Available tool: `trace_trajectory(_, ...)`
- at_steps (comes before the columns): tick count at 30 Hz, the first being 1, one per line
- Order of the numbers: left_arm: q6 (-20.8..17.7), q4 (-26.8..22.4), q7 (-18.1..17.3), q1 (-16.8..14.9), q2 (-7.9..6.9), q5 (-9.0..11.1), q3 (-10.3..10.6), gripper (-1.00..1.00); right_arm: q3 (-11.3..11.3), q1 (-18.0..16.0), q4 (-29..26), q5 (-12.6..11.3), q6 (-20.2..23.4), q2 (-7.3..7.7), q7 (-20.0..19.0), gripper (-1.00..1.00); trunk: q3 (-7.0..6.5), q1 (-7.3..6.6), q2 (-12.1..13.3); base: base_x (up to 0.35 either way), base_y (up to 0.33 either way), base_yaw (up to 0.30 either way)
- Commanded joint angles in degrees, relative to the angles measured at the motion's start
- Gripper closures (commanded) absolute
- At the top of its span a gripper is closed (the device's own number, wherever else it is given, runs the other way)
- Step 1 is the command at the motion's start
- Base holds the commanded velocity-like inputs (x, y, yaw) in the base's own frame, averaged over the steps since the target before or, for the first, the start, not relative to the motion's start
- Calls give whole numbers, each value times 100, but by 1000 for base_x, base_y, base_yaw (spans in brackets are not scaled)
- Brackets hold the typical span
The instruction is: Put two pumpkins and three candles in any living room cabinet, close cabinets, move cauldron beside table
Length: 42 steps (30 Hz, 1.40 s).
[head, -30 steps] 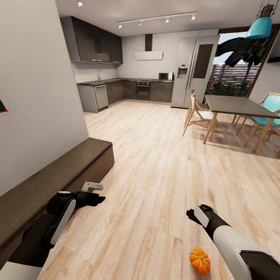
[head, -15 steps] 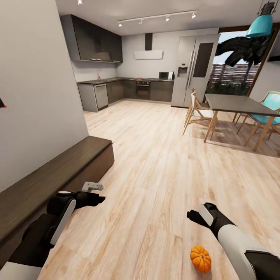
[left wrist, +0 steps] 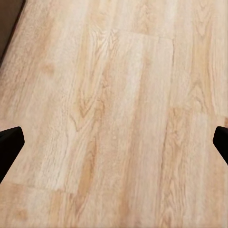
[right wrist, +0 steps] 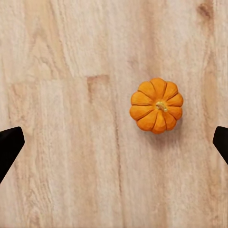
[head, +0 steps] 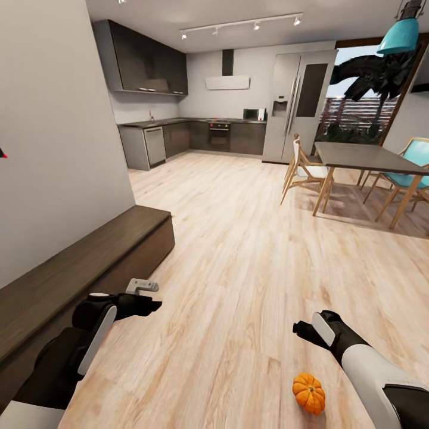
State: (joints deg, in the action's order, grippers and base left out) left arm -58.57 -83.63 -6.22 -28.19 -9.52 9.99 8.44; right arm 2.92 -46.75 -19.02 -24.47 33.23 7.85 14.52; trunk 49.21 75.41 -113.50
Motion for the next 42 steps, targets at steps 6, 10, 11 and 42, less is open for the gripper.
trace_trajectory(6,-18,-4,-1,-4,49,11,8,-100,0,-1,-18,-60,37,-33,-2,-100,113,132,-245,0,0,0)
trace_trajectory(10,-15,1,-2,-3,72,11,8,-100,21,-1,-39,-64,23,-47,-28,-100,185,219,-405,0,0,-21)
trace_trajectory(11,-15,2,-2,-3,74,11,8,-100,24,-1,-43,-67,24,-49,-30,-100,203,241,-445,0,0,-83)
trace_trajectory(42,-14,5,-2,-3,84,11,8,-100,36,-1,-49,-49,70,49,-662,-100,870,922,-1688,0,0,-138)
